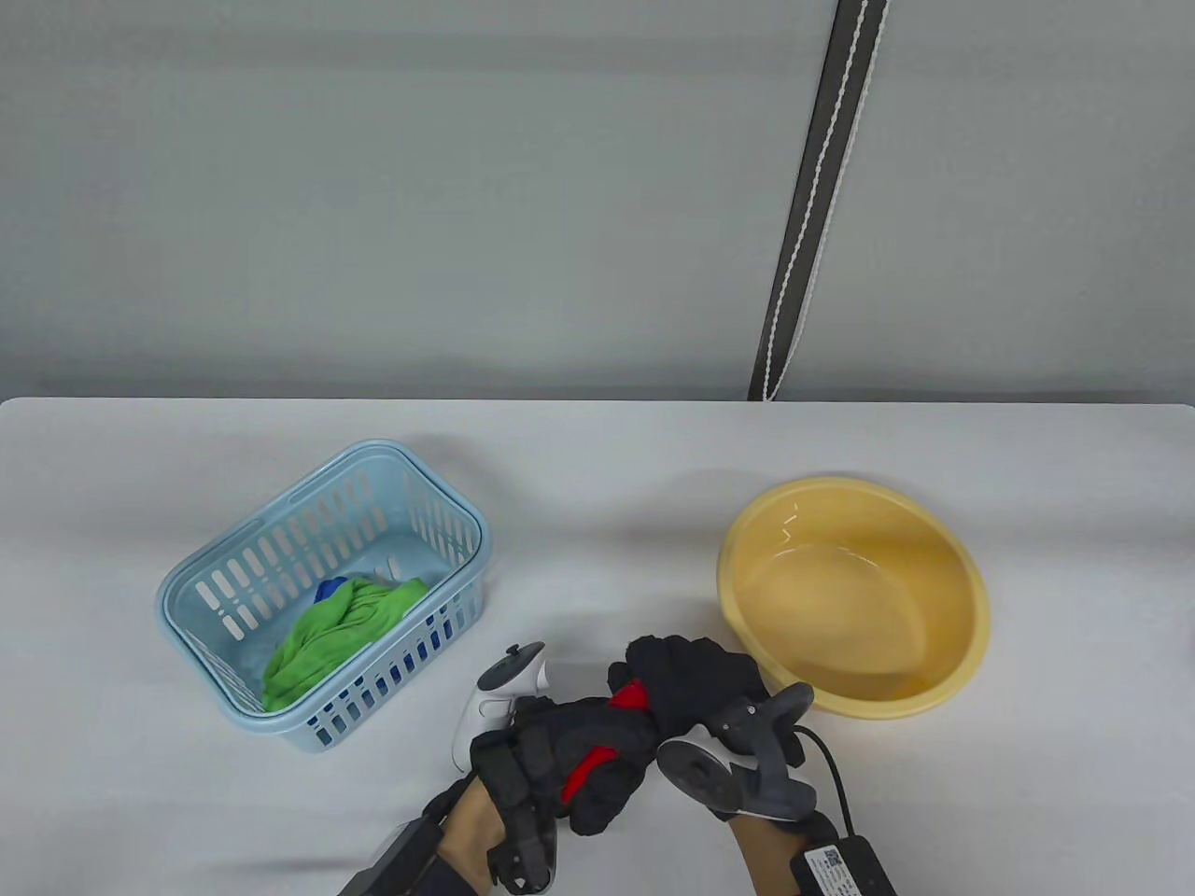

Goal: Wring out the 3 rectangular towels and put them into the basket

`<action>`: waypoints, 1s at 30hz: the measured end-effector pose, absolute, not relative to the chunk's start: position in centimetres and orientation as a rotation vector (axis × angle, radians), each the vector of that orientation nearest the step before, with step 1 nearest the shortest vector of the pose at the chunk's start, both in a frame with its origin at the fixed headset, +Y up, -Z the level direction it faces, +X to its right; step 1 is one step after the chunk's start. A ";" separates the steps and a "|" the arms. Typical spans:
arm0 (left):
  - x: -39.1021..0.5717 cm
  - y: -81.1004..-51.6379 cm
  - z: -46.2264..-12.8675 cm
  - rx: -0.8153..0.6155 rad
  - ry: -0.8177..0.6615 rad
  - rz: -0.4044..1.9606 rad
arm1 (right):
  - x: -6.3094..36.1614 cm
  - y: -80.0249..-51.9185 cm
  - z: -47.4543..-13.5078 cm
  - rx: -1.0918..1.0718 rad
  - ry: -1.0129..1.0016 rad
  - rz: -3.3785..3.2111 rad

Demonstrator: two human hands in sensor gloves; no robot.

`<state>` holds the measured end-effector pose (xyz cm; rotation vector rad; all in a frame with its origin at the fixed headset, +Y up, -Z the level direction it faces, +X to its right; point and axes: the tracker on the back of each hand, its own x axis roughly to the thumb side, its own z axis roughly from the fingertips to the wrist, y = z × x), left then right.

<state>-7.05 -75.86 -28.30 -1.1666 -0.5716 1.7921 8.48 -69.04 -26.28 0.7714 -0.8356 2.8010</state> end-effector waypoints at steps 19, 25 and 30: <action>-8.0 -74.9 -28.7 -1.064 -0.548 1.461 | 8.5 -68.8 -26.2 0.771 -0.706 2.926; -9.1 -72.8 -28.3 -0.810 -0.535 1.136 | 8.8 -68.2 -25.5 0.773 -0.601 3.011; -9.6 -70.3 -27.0 -0.488 -0.499 0.984 | 10.4 -67.2 -25.2 0.734 -0.681 2.973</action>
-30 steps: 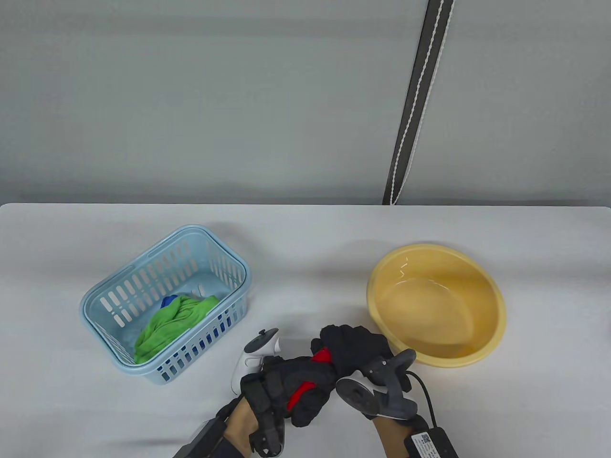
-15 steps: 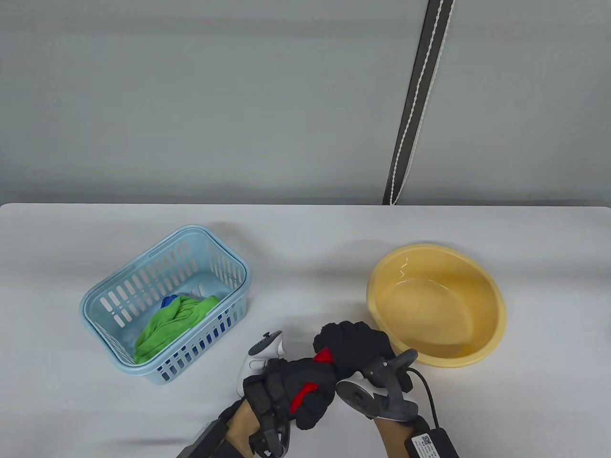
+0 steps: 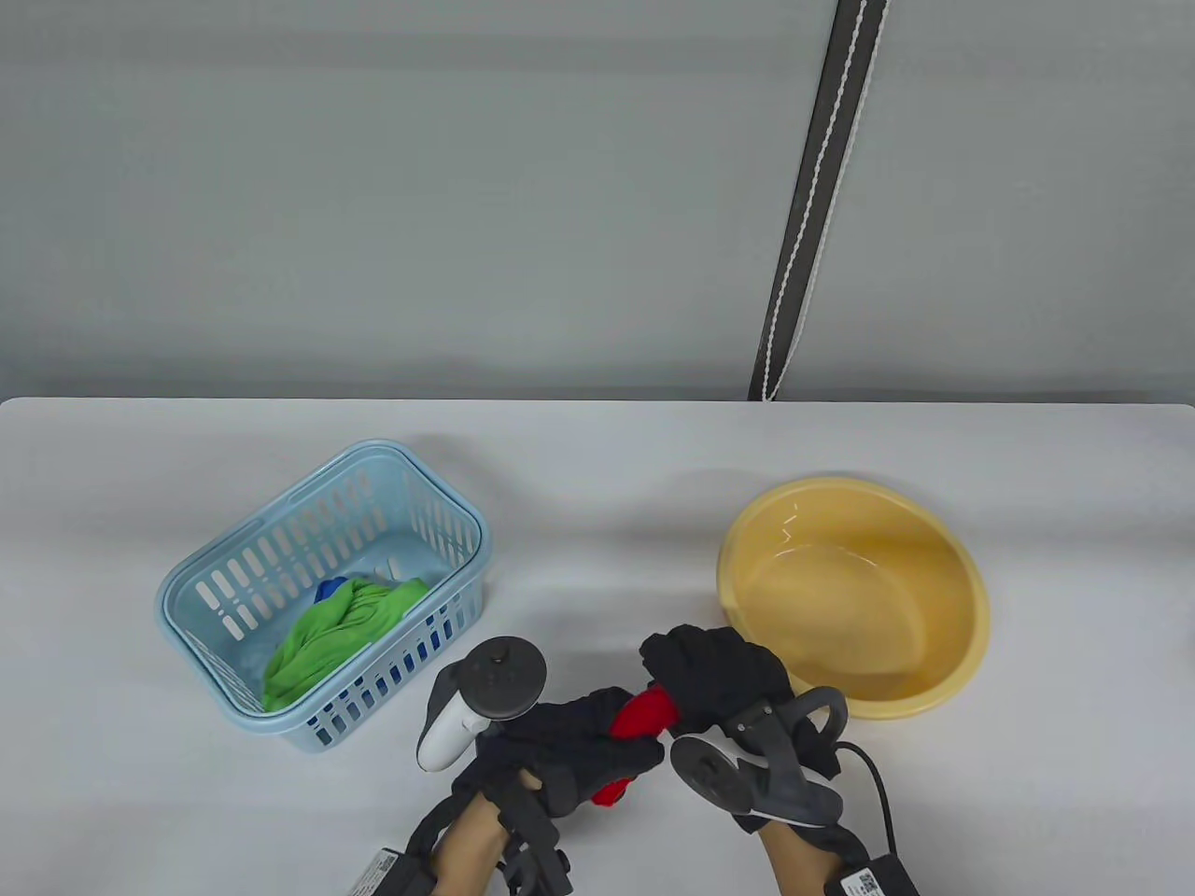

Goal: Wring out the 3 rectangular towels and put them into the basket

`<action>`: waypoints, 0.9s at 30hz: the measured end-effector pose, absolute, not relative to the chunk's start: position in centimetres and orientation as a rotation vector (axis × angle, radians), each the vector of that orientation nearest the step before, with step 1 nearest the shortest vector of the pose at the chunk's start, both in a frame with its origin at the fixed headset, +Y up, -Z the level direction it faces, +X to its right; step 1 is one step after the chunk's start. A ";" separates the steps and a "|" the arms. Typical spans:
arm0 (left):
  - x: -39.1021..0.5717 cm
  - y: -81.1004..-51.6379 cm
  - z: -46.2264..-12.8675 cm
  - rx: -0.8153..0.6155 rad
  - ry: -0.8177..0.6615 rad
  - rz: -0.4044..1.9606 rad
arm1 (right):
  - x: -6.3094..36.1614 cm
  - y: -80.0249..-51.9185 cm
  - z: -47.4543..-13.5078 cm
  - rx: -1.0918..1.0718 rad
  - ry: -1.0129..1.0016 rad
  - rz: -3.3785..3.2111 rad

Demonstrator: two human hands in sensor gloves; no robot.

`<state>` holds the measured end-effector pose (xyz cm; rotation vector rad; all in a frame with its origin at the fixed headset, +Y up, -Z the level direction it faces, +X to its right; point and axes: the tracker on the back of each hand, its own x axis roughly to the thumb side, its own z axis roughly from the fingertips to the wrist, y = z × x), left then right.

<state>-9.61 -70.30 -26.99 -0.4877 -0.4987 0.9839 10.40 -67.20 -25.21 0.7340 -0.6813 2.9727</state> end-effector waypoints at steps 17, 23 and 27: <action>-20.2 -57.3 -27.3 0.116 -0.082 0.539 | 10.4 -66.9 -25.3 0.679 -0.364 2.848; -26.0 -55.6 -29.6 0.103 0.129 0.417 | 10.6 -67.0 -25.6 0.653 -0.318 2.883; -28.5 -56.5 -31.1 0.061 0.221 0.411 | 11.2 -67.1 -25.8 0.623 -0.306 2.884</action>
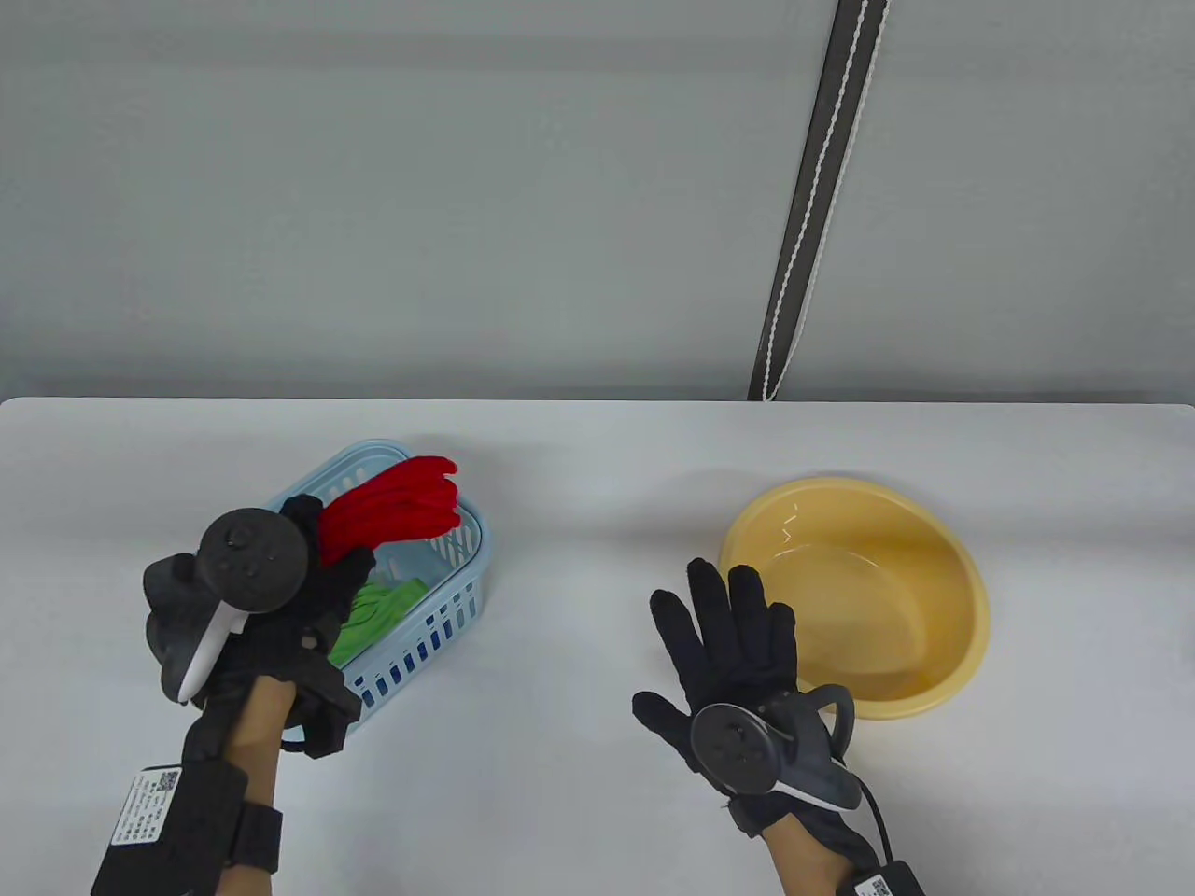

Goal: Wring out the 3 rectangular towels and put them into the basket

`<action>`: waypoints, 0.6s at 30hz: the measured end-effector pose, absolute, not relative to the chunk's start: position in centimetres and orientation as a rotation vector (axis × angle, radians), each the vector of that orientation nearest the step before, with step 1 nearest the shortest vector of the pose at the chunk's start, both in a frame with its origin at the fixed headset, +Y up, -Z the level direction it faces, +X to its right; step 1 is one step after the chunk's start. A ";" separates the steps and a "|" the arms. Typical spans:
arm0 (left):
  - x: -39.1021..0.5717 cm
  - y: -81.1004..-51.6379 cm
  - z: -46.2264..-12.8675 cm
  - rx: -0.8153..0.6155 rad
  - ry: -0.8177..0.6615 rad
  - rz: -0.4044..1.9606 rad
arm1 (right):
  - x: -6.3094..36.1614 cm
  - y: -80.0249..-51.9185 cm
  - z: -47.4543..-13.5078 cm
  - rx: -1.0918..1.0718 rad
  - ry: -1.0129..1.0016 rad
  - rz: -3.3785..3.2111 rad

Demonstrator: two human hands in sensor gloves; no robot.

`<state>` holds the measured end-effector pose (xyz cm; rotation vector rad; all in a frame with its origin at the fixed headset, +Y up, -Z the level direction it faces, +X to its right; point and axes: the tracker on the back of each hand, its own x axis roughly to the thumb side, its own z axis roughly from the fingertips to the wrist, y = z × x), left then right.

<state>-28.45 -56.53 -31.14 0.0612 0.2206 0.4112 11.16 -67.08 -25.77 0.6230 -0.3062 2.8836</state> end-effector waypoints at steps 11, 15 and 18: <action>-30.8 -59.9 -33.5 -0.002 0.292 0.244 | 11.5 -67.2 -26.0 0.605 -0.265 2.893; -29.3 -59.6 -33.0 0.007 0.198 0.270 | 11.4 -67.2 -25.9 0.610 -0.230 2.896; -27.1 -58.8 -32.4 0.015 0.091 0.253 | 11.2 -67.3 -25.9 0.623 -0.212 2.896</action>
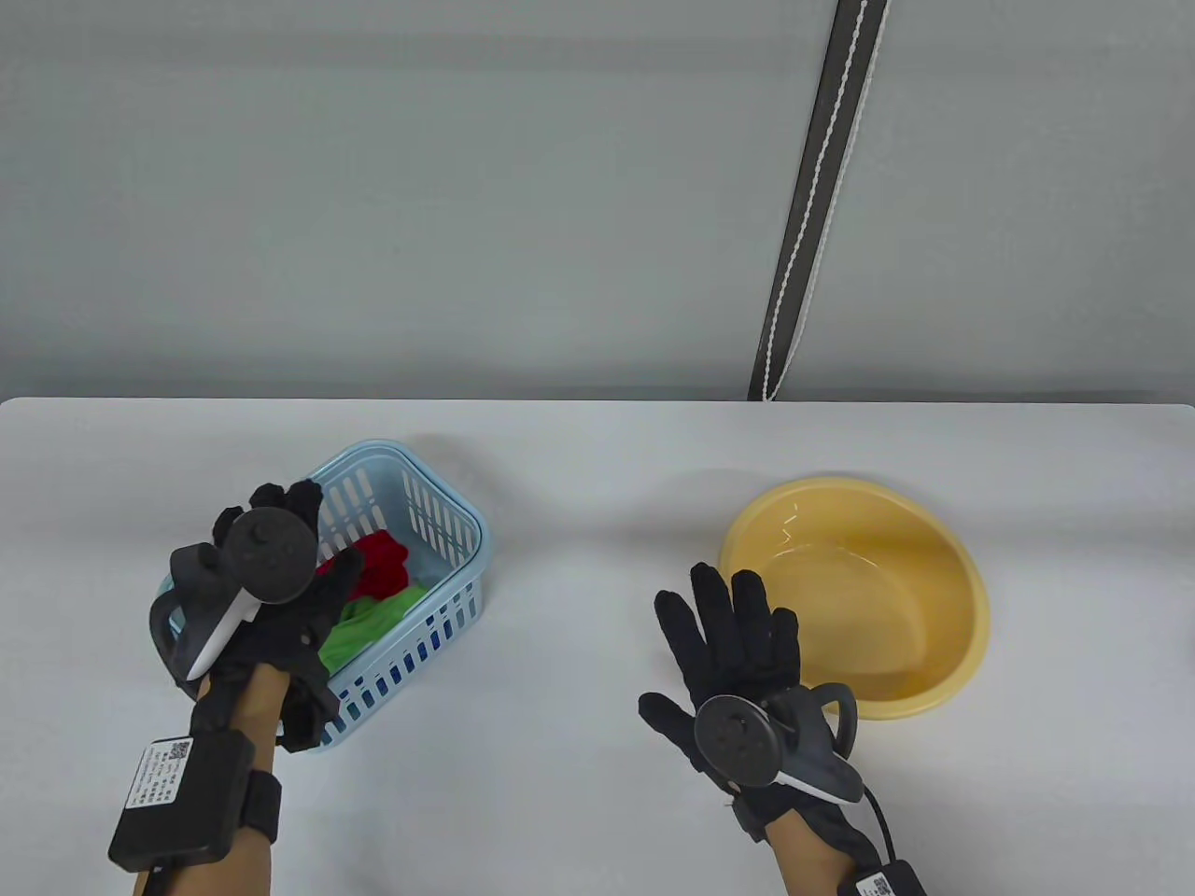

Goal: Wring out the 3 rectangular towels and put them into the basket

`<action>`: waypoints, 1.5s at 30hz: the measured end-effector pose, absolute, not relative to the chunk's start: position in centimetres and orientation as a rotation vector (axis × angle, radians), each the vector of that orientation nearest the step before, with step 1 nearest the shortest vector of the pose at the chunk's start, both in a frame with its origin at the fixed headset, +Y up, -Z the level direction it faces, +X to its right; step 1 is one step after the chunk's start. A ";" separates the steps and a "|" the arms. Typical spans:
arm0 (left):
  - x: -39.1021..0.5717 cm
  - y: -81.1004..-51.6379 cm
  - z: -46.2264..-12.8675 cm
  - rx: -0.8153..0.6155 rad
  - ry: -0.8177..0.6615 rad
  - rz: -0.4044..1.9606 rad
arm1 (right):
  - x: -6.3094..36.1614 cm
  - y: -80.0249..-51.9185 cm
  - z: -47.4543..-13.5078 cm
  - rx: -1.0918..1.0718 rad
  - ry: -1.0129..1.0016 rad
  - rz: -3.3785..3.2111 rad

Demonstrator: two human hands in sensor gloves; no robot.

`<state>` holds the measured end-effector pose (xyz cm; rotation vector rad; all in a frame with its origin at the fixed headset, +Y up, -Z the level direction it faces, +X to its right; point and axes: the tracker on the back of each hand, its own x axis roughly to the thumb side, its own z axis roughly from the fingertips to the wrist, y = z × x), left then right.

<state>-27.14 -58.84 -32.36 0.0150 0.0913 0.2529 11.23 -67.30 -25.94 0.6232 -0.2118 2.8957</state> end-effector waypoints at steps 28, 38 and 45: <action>-12.3 -67.0 -25.6 0.040 -0.514 0.291 | 10.9 -68.1 -26.2 0.669 -0.102 2.892; -12.2 -69.9 -26.5 -0.079 -0.507 0.301 | 10.8 -68.7 -26.4 0.670 -0.083 2.935; -12.0 -70.1 -26.5 -0.093 -0.512 0.286 | 10.7 -68.8 -26.3 0.667 -0.074 2.946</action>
